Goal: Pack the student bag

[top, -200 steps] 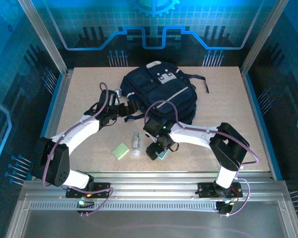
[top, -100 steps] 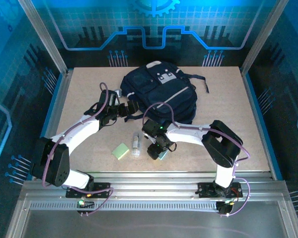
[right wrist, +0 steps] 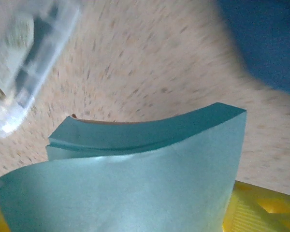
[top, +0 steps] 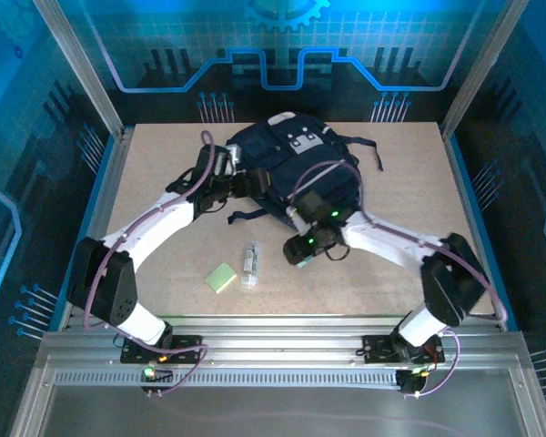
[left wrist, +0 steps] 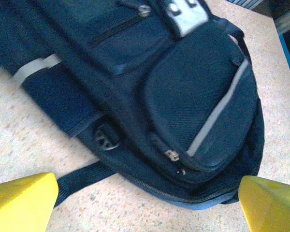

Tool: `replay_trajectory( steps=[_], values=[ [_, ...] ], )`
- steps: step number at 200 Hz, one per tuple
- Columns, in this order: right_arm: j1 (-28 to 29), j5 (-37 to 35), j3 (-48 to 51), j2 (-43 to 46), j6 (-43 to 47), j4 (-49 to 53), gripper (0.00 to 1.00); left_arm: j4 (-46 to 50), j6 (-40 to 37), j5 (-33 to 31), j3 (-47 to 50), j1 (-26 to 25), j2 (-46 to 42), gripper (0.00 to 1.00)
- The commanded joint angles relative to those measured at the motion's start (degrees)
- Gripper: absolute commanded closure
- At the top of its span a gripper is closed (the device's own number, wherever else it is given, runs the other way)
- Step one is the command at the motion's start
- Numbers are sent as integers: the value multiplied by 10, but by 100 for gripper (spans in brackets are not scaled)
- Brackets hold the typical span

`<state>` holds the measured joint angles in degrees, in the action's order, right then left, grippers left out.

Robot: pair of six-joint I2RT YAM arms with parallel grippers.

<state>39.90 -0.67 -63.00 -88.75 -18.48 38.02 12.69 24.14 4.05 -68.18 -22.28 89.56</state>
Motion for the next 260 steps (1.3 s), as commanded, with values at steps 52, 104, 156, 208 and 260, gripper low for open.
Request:
replay_trajectory(
  steps=[52, 104, 156, 208, 260],
  values=[
    [-286, 66, 50, 128, -104, -40, 29, 125, -160, -78, -233, -129, 184, 3],
    [-417, 148, 92, 155, -117, -76, 29, 180, -239, -98, -381, -160, 321, 8],
    [-460, 210, 147, 160, -127, -113, 30, 237, -286, -156, -484, -173, 433, 20],
    [-460, 222, 146, 147, -131, -125, 31, 275, -275, -130, -510, -176, 457, 16],
    [-461, 223, 145, 144, -131, -131, 31, 287, -245, -20, -468, -180, 416, 12]
  ],
)
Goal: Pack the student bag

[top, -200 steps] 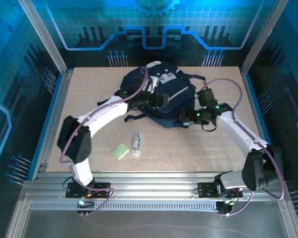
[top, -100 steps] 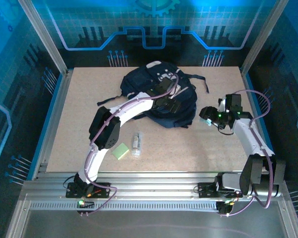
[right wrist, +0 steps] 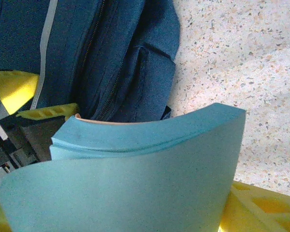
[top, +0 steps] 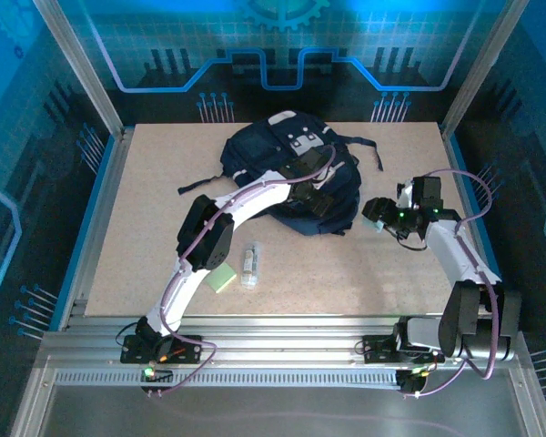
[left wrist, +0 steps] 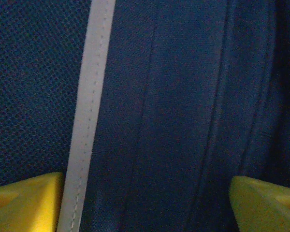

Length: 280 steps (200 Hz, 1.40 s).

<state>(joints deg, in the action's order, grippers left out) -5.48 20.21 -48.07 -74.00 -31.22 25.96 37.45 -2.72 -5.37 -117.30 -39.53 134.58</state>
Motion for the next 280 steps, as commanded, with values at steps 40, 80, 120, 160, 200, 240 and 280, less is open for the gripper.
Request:
replay_trajectory(
  steps=[40, 80, 120, 160, 200, 240, 280],
  values=[
    [-7, 16, -1, 0, -4, -11, 32, 24, 2, -94, 13, -8, 3, 18],
    [-6, 14, -17, 12, 3, 11, 32, 57, -8, -152, -42, -5, 62, 35],
    [2, 15, -47, 17, -2, 14, 33, 50, 27, -50, -40, -2, 26, 81],
    [37, -8, -93, -6, 4, 24, 33, 109, 83, 55, -102, 20, -5, 100],
    [73, -7, -109, -37, -29, -14, 33, 97, 147, 173, -106, 66, -38, 100],
    [108, -2, -132, -99, -76, -72, 34, 70, 172, 224, -100, 85, -59, 100],
    [148, -29, -200, -197, -103, -95, 35, 60, 181, 249, -106, 108, -81, 100]
  ],
)
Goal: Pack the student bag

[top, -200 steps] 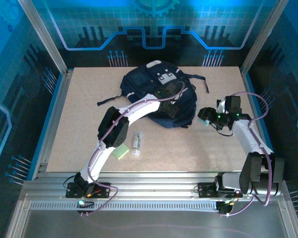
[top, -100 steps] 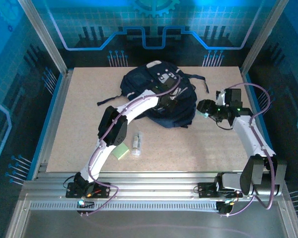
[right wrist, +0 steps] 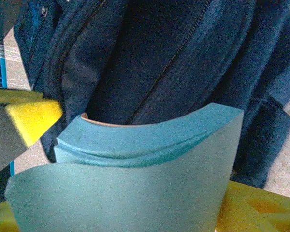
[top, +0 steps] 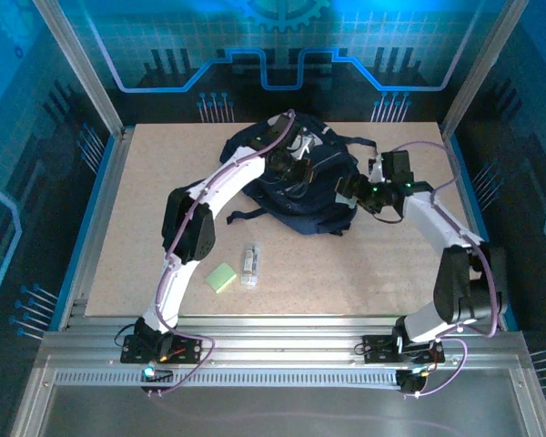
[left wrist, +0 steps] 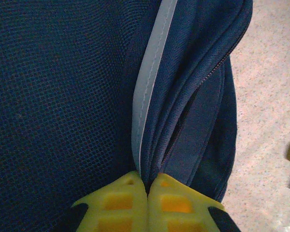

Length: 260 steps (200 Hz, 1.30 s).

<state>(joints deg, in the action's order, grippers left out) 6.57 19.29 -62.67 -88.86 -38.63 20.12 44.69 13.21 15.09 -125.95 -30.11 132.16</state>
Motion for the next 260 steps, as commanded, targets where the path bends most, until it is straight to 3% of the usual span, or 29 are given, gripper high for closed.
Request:
replay_trajectory(
  steps=[1, 21, 55, 82, 97, 128, 141, 161, 178, 219, 240, 260],
  values=[
    [28, -20, -56, -51, -29, -36, 35, -12, 22, 45, -20, 15, -57, 100],
    [50, -32, -111, -110, -35, -30, 31, -13, 19, 49, -25, 21, -61, 100],
    [57, -9, -187, -175, -28, 21, 1, -17, 22, 49, -21, 22, -63, 100],
    [48, -4, -138, -155, -46, -28, 1, -37, 39, 49, -7, 26, -66, 100],
    [45, -2, -122, -157, -52, -44, 6, -52, 52, 61, 0, 28, -66, 100],
    [44, 14, -74, -147, -73, -109, 29, -54, 58, 65, -7, 28, -65, 100],
    [44, -3, -64, -136, -64, -99, 28, -50, 57, 63, -13, 29, -65, 100],
    [41, -33, -59, -127, -43, -80, 19, -50, 58, 63, -18, 29, -65, 100],
    [38, -32, -63, -134, -26, -80, 20, -41, 61, 64, -31, 29, -59, 100],
    [43, 8, -60, -162, -64, -180, 52, -8, 58, 66, -65, 28, -49, 100],
    [51, 20, -88, -201, -82, -207, 78, -5, 57, 70, -63, 24, -50, 100],
    [70, 24, -126, -237, -95, -217, 79, -3, 54, 70, -61, 18, -49, 100]
  ],
)
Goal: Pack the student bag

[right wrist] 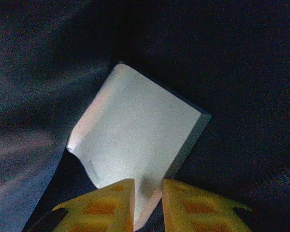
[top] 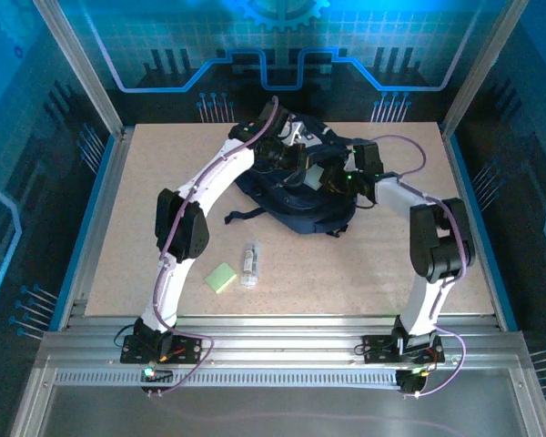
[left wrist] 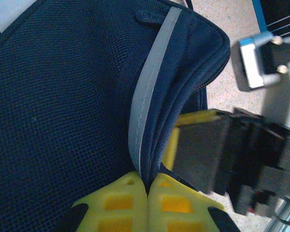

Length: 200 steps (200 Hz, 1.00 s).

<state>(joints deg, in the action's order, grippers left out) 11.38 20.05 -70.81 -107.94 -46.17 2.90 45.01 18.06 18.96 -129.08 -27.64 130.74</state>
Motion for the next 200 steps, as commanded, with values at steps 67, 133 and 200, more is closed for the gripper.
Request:
replay_trajectory(
  steps=[67, 133, 200],
  values=[
    [12, -61, -6, 27, 19, 50, 61, -62, 23, 26, 18, -7, -44, 100],
    [26, -72, 33, 132, 77, 87, 74, -74, 24, 34, -49, -8, -43, 99],
    [182, -162, 108, 263, 70, 201, 24, -49, 14, 4, -46, 4, -40, 48]
  ],
)
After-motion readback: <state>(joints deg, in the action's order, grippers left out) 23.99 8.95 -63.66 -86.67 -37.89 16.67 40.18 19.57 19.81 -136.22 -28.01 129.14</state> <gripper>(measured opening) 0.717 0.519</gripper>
